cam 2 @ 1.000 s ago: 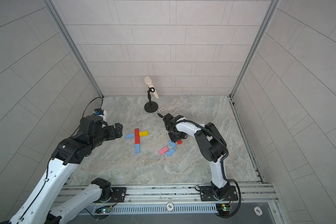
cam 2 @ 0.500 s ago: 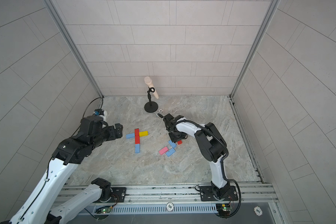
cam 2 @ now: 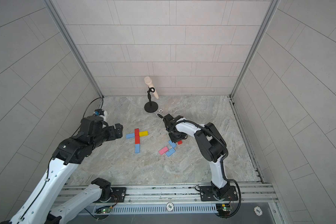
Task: Assemble the letter t with building blocks
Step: Pick up the building block from the center of the board.
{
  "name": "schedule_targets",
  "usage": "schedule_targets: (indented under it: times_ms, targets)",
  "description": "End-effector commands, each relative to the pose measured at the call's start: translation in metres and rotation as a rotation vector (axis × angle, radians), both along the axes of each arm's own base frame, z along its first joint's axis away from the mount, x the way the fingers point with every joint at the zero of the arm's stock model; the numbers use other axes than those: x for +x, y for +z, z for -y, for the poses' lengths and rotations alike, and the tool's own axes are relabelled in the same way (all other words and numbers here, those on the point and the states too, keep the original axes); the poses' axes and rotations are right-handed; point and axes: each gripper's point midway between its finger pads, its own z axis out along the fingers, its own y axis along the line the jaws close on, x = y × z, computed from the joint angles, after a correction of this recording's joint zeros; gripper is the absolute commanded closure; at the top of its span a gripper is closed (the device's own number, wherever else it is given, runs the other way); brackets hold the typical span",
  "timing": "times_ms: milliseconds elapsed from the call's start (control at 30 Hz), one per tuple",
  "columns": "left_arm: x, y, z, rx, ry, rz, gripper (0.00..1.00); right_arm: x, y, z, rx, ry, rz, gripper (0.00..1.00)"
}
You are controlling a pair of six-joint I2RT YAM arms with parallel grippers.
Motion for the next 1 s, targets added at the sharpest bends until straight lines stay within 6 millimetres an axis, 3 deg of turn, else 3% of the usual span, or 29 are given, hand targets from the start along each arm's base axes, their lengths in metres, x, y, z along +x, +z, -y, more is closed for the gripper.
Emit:
schedule_targets:
  times_ms: [0, 233, 433, 633, 800, 967]
  targets:
    - [-0.001, -0.009, -0.005, 0.012, 0.016, -0.012, 0.02, 0.001, 0.006, 0.01, -0.042, 0.011, 0.021, 0.85]
    - [-0.005, -0.038, -0.02, -0.031, 0.115, -0.072, 0.0, 0.008, 0.039, 0.008, -0.038, 0.097, 0.117, 0.89]
    - [-0.012, -0.071, -0.026, -0.114, 0.179, -0.145, 0.0, 0.008, 0.075, -0.008, -0.032, 0.27, 0.217, 0.9]
    - [-0.023, -0.112, -0.027, -0.218, 0.245, -0.235, 0.0, -0.012, 0.102, -0.056, -0.025, 0.604, 0.289, 0.91]
    - [-0.038, -0.151, -0.029, -0.314, 0.323, -0.327, 0.0, -0.036, 0.1, -0.1, -0.044, 0.883, 0.292, 0.93]
    - [-0.05, -0.169, -0.033, -0.336, 0.347, -0.372, 0.0, -0.053, 0.092, -0.137, -0.065, 1.061, 0.28, 0.95]
